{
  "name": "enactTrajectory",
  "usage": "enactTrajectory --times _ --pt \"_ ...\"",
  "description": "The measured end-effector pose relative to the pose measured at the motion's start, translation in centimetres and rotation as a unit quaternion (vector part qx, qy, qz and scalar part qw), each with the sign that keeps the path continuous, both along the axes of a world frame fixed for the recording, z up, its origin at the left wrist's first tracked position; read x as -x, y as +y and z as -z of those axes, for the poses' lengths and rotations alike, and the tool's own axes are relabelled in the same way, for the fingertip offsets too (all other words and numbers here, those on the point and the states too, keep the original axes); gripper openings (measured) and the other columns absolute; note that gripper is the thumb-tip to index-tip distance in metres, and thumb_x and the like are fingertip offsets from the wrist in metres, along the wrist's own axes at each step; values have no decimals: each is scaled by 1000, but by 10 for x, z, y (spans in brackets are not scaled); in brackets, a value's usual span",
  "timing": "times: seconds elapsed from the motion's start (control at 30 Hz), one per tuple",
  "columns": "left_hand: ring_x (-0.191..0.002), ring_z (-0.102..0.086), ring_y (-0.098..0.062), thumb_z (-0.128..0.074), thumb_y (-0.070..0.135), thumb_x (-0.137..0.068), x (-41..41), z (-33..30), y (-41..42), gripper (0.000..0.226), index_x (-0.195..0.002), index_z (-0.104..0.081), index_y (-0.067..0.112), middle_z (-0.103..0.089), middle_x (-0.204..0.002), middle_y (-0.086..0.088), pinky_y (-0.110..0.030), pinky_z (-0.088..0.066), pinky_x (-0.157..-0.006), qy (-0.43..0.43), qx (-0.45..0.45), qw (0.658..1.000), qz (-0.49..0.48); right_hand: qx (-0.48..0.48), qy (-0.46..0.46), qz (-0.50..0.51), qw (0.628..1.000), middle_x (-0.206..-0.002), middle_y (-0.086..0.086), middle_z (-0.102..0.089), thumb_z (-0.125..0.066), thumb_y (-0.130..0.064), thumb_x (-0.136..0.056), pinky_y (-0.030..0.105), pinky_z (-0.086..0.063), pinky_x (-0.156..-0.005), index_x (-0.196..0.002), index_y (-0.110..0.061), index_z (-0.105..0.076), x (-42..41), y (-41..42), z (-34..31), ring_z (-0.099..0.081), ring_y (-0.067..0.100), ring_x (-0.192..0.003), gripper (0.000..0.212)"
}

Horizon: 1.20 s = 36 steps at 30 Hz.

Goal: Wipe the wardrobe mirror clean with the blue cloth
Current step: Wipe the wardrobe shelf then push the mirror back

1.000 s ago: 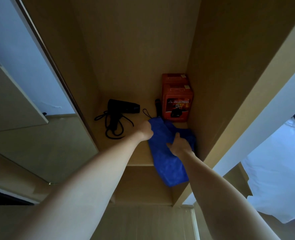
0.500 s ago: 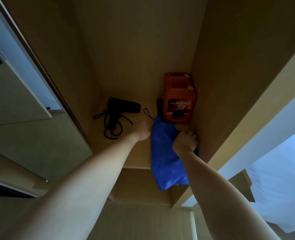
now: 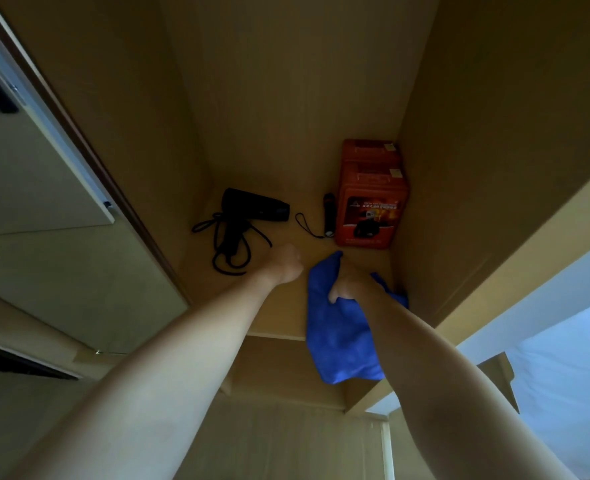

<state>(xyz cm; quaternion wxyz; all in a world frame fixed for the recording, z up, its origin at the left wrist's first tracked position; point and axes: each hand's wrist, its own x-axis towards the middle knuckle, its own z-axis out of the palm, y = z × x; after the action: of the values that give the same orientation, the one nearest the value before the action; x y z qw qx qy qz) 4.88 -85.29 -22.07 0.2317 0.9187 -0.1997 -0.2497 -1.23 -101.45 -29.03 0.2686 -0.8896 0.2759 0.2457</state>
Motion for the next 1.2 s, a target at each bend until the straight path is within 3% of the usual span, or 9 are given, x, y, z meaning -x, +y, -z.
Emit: enactTrajectory --times 0.13,0.27,0.5,0.63,0.73,0.87,0.97,1.07,1.2 --pt "-65 -46 -16 -40 1 -94 0 -8 3 30 -66 -47 11 -46 -69 -2 -28 -39 -59 -5 -4 1000 -3 1 -18 12 1000 -135 8 -53 -74 -22 -74 44 -48 -99 -148 -16 -35 -2 4 -9 -54 31 -118 85" --pt "-72 -56 -23 -39 7 -92 -7 -34 12 26 -71 -52 12 -54 -76 -6 -34 -44 -62 -38 -15 999 3 22 -190 47 980 -125 9 -60 -63 -12 -81 40 -53 -91 -137 -17 -51 -11 7 -44 -59 27 -109 57" --pt "-60 -48 -25 -44 12 -94 -23 -100 24 34 -61 -41 15 -46 -64 -4 -35 -35 -56 -107 -8 994 14 34 -514 133 847 -113 7 -58 -48 -39 -83 41 -53 -78 -109 -21 -57 -25 20 -164 -60 23 -90 32" --pt "-79 -60 -26 -46 16 -94 -25 -124 33 16 -85 -58 11 -60 -85 -6 -39 -51 -69 -146 -5 989 0 134 -602 76 784 -123 9 -49 -65 -20 -84 38 -50 -64 -119 -14 -52 -9 36 -185 -58 29 -89 38" --pt "-80 -60 -25 -46 18 -93 -22 -121 43 17 -93 -60 9 -61 -90 -6 -38 -51 -70 -157 -24 987 1 159 -563 14 811 -132 8 -40 -71 -20 -80 39 -54 -75 -132 -14 -45 18 51 -144 -58 31 -102 59" --pt "-70 -57 -25 -41 12 -94 -11 -94 53 20 -78 -52 13 -58 -80 -7 -33 -41 -54 -136 -36 990 6 76 -239 -31 967 -146 10 -34 -72 -19 -80 39 -46 -97 -146 -17 -36 56 61 -61 -50 31 -123 75" --pt "-66 -51 -22 -37 6 -93 -2 -75 52 25 -72 -47 14 -52 -75 -4 -32 -37 -53 -110 -24 994 8 -83 -7 -70 994 -99 9 -66 -63 -7 -74 32 -49 -64 -111 -28 -58 78 62 -32 -67 19 -81 43" --pt "-68 -53 -23 -36 8 -93 2 -59 48 27 -68 -44 16 -51 -74 -4 -31 -37 -54 -98 -12 995 13 -90 -63 -5 994 -82 8 -69 -58 -12 -83 33 -54 -59 -94 -18 -62 73 59 -30 -69 21 -72 13" --pt "-61 -50 -23 -39 8 -93 3 -40 43 29 -65 -43 16 -49 -67 -3 -32 -36 -52 -94 -17 995 16 104 -223 62 967 -86 2 -61 -51 -24 -90 34 -48 -65 -89 -18 -54 58 49 -43 -60 24 -81 7"
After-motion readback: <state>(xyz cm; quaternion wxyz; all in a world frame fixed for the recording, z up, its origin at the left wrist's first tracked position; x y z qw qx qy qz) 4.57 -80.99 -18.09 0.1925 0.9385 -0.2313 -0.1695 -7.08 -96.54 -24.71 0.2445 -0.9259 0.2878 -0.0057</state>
